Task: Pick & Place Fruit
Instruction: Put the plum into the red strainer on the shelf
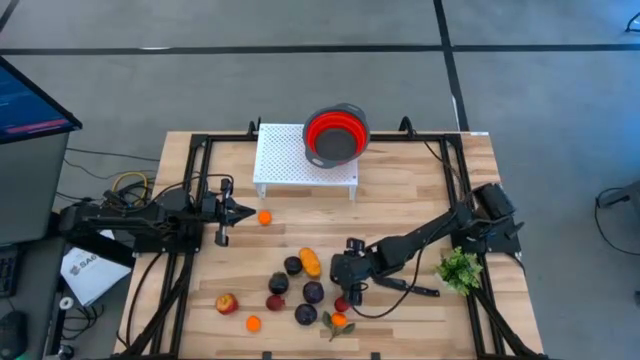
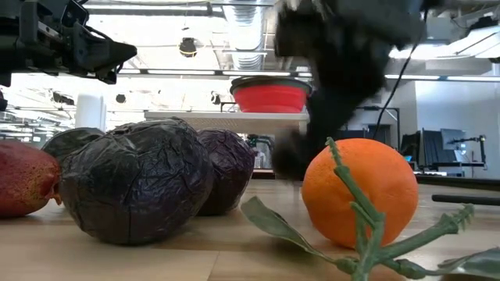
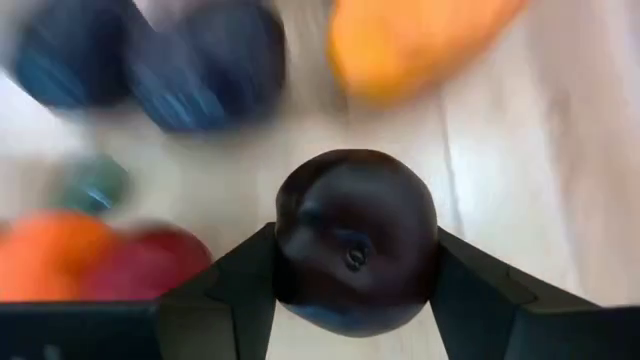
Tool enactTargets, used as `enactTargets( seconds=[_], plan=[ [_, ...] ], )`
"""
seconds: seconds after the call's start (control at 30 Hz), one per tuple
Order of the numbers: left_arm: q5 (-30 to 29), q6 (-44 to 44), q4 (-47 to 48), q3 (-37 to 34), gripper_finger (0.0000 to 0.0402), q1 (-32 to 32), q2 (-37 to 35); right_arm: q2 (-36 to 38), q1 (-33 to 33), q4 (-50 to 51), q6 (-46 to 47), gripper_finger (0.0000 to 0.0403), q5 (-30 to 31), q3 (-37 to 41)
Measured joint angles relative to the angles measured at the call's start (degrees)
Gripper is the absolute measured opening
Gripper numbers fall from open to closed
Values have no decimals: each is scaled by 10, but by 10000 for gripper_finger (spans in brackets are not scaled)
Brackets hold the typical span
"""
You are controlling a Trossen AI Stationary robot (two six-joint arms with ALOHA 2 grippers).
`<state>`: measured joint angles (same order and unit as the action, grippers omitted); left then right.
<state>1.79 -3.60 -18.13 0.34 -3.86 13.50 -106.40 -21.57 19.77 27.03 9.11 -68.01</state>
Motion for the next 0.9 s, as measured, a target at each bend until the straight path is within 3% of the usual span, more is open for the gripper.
enactTargets(
  seconds=[0.17,0.37,0.53,0.67,0.9],
  plan=[
    [0,0,0,0,8,0,1,71,44,-3,-40,222,1,-63],
    [-1,0,-3,0,8,0,3,130,149,30,-165,219,21,-180],
    [-6,0,-4,0,8,0,11,125,278,110,-237,221,28,-261],
    [-47,0,-5,0,8,0,23,112,377,133,-255,221,27,-276],
    [-104,1,-5,0,8,0,33,77,498,169,-251,225,-57,-275]
  ],
)
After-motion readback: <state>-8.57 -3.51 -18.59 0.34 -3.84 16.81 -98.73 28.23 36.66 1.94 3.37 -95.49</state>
